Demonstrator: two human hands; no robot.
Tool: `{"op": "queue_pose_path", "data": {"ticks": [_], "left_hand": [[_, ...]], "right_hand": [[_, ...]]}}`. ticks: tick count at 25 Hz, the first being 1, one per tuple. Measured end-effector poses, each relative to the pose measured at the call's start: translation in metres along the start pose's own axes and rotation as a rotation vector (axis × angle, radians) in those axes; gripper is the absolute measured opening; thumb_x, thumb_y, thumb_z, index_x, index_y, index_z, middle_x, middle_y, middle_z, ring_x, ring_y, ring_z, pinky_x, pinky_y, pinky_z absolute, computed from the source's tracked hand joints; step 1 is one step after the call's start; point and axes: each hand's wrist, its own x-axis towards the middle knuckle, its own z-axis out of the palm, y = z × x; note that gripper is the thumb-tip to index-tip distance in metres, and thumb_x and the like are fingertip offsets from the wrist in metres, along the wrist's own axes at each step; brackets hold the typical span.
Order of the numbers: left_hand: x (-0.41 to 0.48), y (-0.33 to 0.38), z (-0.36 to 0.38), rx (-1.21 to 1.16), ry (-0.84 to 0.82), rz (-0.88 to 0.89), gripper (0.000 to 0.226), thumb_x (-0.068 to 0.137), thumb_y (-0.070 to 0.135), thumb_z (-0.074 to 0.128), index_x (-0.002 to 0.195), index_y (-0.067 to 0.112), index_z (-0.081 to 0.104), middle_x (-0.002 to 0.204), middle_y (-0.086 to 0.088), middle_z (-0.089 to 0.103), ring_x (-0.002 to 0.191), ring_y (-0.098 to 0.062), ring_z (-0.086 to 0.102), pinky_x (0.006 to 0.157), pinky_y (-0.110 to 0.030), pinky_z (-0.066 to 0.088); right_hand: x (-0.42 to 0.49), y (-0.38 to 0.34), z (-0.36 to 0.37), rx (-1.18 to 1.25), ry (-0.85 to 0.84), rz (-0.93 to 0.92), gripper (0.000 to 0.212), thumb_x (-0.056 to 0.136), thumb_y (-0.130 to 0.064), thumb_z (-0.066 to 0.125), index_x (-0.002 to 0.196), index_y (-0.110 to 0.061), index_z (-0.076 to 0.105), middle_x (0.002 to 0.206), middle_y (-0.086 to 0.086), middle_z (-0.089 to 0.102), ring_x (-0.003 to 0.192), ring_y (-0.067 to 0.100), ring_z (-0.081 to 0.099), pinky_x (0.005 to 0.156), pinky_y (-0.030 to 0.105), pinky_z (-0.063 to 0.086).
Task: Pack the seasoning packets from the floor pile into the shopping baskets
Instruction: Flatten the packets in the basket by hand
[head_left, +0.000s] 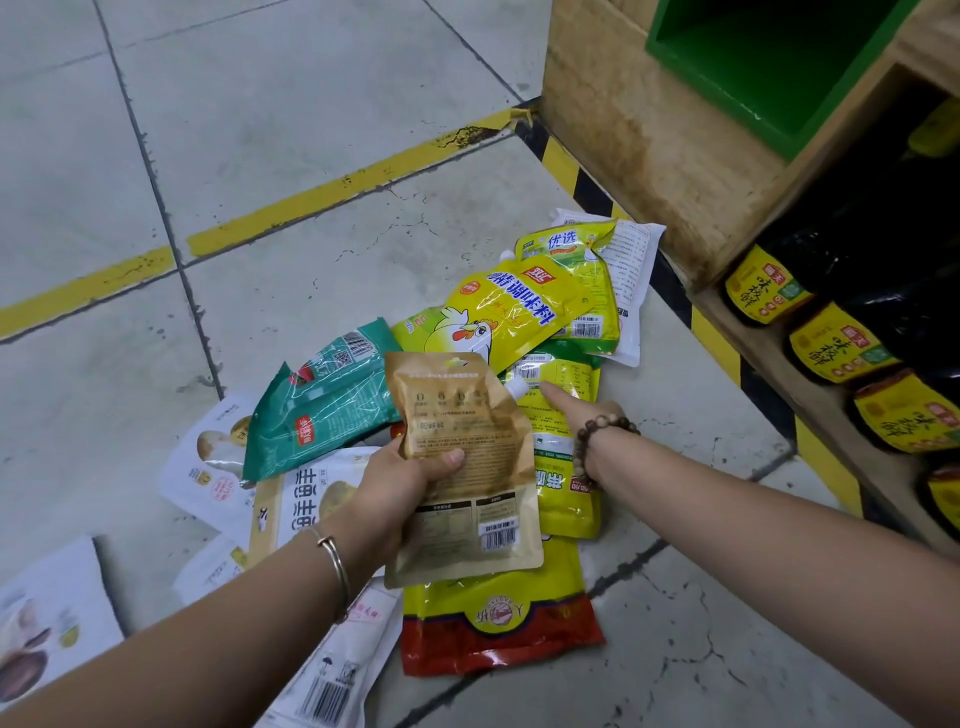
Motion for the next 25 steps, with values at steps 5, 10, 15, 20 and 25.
{"op": "queue_pose_path", "data": {"ticks": [5,10,15,20,25], "left_hand": [[0.000,0.001,0.006,0.011,0.014,-0.018,0.023,0.079,0.000,0.068,0.100,0.007,0.065,0.089,-0.013,0.074,0.079,-0.029,0.072,0.069,-0.036,0.056],[-0.003,0.007,0.011,0.012,-0.029,0.027,0.022,0.080,0.009,0.069,0.102,0.006,0.065,0.091,-0.013,0.074,0.082,-0.028,0.072,0.071,-0.035,0.057],[-0.007,0.016,0.029,0.057,-0.031,0.131,0.010,0.083,0.011,0.067,0.093,0.008,0.067,0.082,-0.008,0.075,0.071,-0.021,0.072,0.055,-0.025,0.056],[-0.012,0.025,0.069,0.104,-0.090,0.155,0.004,0.085,0.010,0.065,0.089,0.010,0.067,0.075,-0.005,0.074,0.065,-0.017,0.072,0.049,-0.021,0.052],[-0.024,0.030,0.118,0.185,-0.227,0.171,0.005,0.086,0.011,0.063,0.087,0.011,0.069,0.076,-0.003,0.075,0.065,-0.017,0.072,0.048,-0.020,0.052]], "right_hand": [[0.007,0.003,-0.008,0.013,-0.011,-0.046,0.082,0.069,-0.056,0.072,0.125,-0.001,0.051,0.117,0.015,0.061,0.104,0.033,0.058,0.082,0.038,0.047],[-0.001,0.019,-0.032,0.130,-0.027,-0.266,0.025,0.077,-0.036,0.073,0.085,-0.014,0.064,0.079,-0.005,0.060,0.086,0.024,0.061,0.058,0.022,0.038],[-0.013,0.032,-0.081,0.281,-0.031,-0.446,0.009,0.081,-0.020,0.070,0.080,-0.025,0.063,0.076,-0.013,0.064,0.062,-0.001,0.061,0.050,0.015,0.044],[-0.019,0.048,-0.137,0.345,0.063,-0.530,0.014,0.081,-0.014,0.069,0.083,-0.026,0.062,0.081,-0.016,0.065,0.065,-0.008,0.063,0.055,0.009,0.047],[-0.033,0.074,-0.193,0.449,0.229,-0.542,0.015,0.081,-0.015,0.068,0.079,-0.028,0.061,0.075,-0.021,0.064,0.060,-0.013,0.061,0.049,0.004,0.044]]}}
